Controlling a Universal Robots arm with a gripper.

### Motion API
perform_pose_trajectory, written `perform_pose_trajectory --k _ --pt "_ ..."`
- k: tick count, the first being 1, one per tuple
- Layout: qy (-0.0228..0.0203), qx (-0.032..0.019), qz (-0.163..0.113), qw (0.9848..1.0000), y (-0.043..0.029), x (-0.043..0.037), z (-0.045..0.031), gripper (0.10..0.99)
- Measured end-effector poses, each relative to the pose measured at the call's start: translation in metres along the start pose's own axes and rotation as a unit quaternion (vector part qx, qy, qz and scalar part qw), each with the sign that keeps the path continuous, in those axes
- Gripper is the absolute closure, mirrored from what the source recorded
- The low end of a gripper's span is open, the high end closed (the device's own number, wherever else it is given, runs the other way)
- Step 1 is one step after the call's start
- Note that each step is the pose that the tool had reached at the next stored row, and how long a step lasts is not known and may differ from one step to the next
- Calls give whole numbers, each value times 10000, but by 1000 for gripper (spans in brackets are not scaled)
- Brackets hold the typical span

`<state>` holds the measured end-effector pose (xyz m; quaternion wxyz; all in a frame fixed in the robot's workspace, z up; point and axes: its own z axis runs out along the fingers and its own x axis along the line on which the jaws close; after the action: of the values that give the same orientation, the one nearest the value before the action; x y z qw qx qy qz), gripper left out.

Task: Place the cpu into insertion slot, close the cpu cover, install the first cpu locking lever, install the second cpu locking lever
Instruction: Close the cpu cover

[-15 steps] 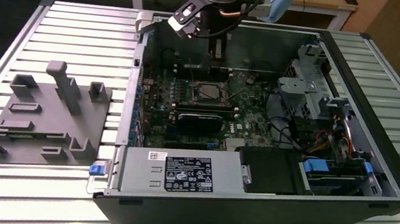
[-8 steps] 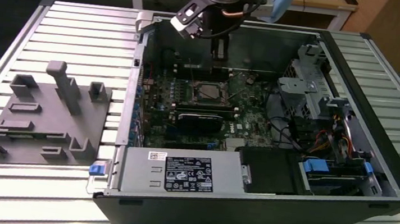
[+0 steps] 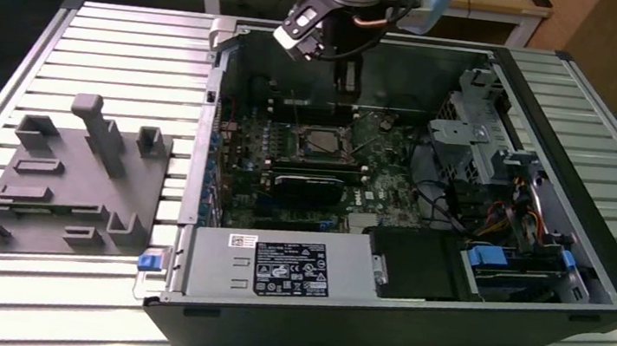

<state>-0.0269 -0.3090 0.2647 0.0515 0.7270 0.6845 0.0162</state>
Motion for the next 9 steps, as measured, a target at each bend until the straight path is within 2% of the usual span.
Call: perform_pose_trajectory --k 9 --pt "0 0 0 10000 116 7 11 980"
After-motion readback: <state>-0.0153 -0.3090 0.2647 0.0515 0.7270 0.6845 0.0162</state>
